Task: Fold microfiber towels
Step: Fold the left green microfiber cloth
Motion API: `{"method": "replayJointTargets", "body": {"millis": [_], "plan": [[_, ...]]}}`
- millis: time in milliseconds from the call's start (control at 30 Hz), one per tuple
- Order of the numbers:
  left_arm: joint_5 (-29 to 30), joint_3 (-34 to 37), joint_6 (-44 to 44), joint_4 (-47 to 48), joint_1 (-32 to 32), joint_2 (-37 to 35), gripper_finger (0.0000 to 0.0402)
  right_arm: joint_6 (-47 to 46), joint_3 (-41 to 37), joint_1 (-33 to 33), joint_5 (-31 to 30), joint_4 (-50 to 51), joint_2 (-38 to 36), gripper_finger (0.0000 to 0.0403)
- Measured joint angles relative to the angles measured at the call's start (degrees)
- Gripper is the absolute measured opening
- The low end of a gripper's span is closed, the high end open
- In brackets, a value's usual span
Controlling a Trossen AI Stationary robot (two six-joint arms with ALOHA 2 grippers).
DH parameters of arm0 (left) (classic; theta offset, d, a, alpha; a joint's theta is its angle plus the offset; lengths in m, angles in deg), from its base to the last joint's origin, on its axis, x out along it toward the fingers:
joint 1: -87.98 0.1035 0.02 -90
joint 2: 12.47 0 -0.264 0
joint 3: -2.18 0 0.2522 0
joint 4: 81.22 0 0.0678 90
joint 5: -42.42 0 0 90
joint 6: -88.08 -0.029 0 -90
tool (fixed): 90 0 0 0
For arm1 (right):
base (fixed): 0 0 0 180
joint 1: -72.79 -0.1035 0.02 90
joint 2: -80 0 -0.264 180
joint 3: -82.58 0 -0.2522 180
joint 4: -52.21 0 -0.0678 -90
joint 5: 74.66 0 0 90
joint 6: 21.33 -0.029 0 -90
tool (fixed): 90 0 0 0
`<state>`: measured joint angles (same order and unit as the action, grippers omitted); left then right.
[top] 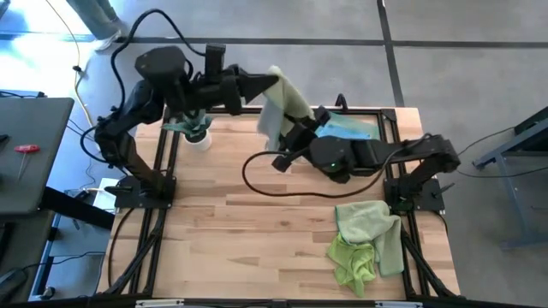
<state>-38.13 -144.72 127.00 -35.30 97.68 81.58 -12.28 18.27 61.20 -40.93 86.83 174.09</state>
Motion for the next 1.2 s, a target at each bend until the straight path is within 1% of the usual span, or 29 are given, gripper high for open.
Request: {"method": "replayJointTargets", "body": {"millis": [167,233,367,433,533,633,867,1033,1200], "plan": [[-0.4,0.0,0.5,-5.1,1.8,1.0,0.0001,-3.8,0.0,-0.3,2.5,0.4,0.5,0.0179],[-0.7,0.0,0.5,-4.5,2.8,1.2,0.0001,-4.0,0.0,-0.9,2.3,1.0,0.5,0.0179],[-2.9,0.0,0.5,-3.3,4.7,1.0,0.0001,-2.6,0.0,-3.5,-0.6,3.0,-0.4,0.0179],[-3.1,0.0,0.5,-2.4,5.3,0.9,0.0001,-4.0,0.0,-4.9,-0.5,3.9,-1.1,0.0179],[-3.4,0.0,0.5,-2.2,6.1,0.9,0.0001,-7.3,0.0,-6.8,1.1,4.3,-1.8,0.0179],[-4.3,0.0,1.4,-2.4,6.2,0.9,0.0001,-10.0,0.0,-7.5,1.2,4.2,-1.9,0.0179],[-4.9,0.0,1.4,-3.7,6.1,0.9,0.0001,-13.2,0.0,-4.7,0.8,4.2,-0.7,0.0179],[-5.9,0.0,1.6,-7.9,6.1,0.9,0.0001,-15.8,0.0,-2.3,0.6,6.3,-0.5,0.0179],[-6.6,0.0,0.6,-10.2,6.2,0.8,0.0001,-16.5,0.0,-2.1,1.0,8.4,-0.4,0.0179]]}}
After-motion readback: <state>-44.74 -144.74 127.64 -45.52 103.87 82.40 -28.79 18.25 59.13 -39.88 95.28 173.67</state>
